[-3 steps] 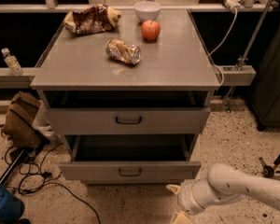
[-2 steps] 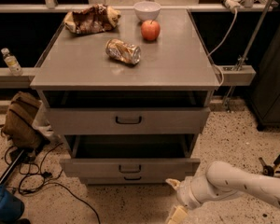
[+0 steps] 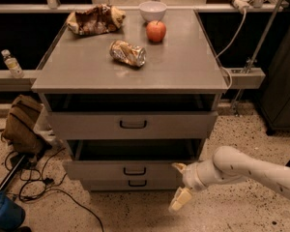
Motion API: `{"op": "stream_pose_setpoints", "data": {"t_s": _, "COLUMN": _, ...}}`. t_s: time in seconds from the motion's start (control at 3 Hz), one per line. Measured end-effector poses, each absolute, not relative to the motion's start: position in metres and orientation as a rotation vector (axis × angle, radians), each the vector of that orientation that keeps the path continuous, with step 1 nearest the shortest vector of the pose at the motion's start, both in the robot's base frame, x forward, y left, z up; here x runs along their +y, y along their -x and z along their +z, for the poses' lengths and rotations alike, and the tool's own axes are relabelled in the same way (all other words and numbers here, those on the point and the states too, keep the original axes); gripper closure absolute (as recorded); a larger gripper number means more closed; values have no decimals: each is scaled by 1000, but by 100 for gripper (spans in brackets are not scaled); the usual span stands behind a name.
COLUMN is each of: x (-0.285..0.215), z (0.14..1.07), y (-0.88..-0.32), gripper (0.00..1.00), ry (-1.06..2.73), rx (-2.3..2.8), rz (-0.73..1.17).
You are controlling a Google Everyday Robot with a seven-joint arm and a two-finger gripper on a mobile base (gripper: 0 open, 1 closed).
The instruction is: Close middle drawer
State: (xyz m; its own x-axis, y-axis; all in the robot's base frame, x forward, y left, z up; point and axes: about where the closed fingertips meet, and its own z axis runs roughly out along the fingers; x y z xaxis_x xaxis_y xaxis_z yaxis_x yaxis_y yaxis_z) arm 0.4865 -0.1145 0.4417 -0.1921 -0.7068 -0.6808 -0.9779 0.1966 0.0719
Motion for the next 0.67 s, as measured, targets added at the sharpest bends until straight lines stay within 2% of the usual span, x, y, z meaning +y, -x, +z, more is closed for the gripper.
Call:
{"op": "stream_pose_setpoints", "data": {"t_s": 0.33, "x": -111, "z": 445, "y": -522, "gripper": 0, "ry": 1600, "rx": 1940, "rz": 721}}
{"op": "stream_pose_setpoints", "data": {"t_s": 0.67, "x": -107, "z": 435, "y": -524, "gripper": 0, "ry": 1598, "rx": 1934, "rz": 725}}
